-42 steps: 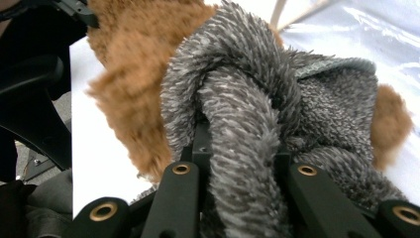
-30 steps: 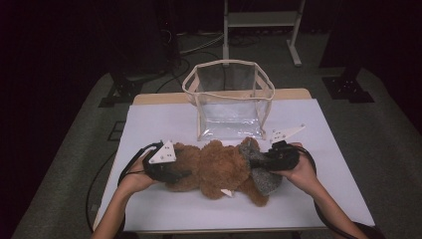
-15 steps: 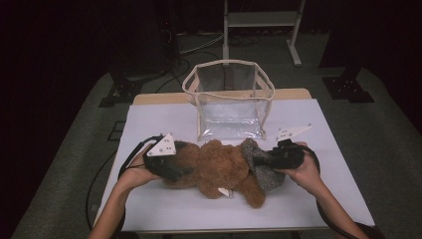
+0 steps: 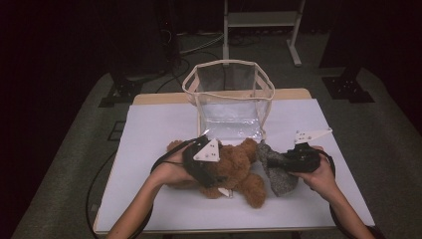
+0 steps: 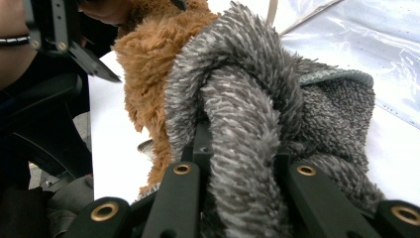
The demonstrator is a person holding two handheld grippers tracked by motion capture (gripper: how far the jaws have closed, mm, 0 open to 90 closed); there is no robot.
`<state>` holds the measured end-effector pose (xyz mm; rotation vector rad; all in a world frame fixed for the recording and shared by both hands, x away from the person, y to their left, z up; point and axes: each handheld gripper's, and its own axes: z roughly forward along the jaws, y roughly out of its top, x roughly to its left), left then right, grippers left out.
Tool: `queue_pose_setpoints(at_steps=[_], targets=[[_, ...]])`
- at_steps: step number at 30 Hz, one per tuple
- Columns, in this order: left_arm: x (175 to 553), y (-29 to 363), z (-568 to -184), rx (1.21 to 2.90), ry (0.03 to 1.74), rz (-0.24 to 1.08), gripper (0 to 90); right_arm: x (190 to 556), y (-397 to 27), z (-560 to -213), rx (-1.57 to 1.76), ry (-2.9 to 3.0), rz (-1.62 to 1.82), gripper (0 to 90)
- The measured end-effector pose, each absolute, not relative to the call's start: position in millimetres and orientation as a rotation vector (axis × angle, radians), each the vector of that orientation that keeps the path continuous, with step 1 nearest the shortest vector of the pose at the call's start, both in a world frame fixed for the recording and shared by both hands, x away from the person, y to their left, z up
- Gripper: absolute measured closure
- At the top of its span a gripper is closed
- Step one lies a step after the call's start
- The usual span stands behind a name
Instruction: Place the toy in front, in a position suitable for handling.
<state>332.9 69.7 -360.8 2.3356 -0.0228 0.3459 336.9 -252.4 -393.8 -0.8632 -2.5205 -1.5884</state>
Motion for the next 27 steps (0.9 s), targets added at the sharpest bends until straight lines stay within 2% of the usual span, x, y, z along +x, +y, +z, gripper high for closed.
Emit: queue_pose_setpoints(at_steps=[5, 11, 15, 17, 19, 22, 27], targets=[[340, 53, -366, 2.381, -0.014, 0.333, 4.6, 337, -254, -397, -0.859, -2.51, -1.587, 74.5], [342, 34, -376, 2.473, -0.029, 0.407, 0.8, 339, -250, -401, -0.849, -2.512, -1.567, 74.2], [344, 27, -380, 2.514, -0.044, 0.44, 1.3, 341, -249, -405, -0.863, -2.501, -1.56, 74.2], [343, 27, -378, 2.52, -0.063, 0.457, 14.7, 342, -250, -406, -0.871, -2.495, -1.558, 74.1], [342, 29, -374, 2.508, -0.061, 0.457, 32.5, 342, -252, -407, -0.879, -2.488, -1.558, 73.9], [341, 34, -368, 2.473, -0.041, 0.433, 39.8, 340, -253, -408, -0.875, -2.48, -1.562, 73.7], [335, 33, -347, 2.349, -0.028, 0.312, 40.8, 330, -255, -396, -0.839, -2.484, -1.611, 73.7]])
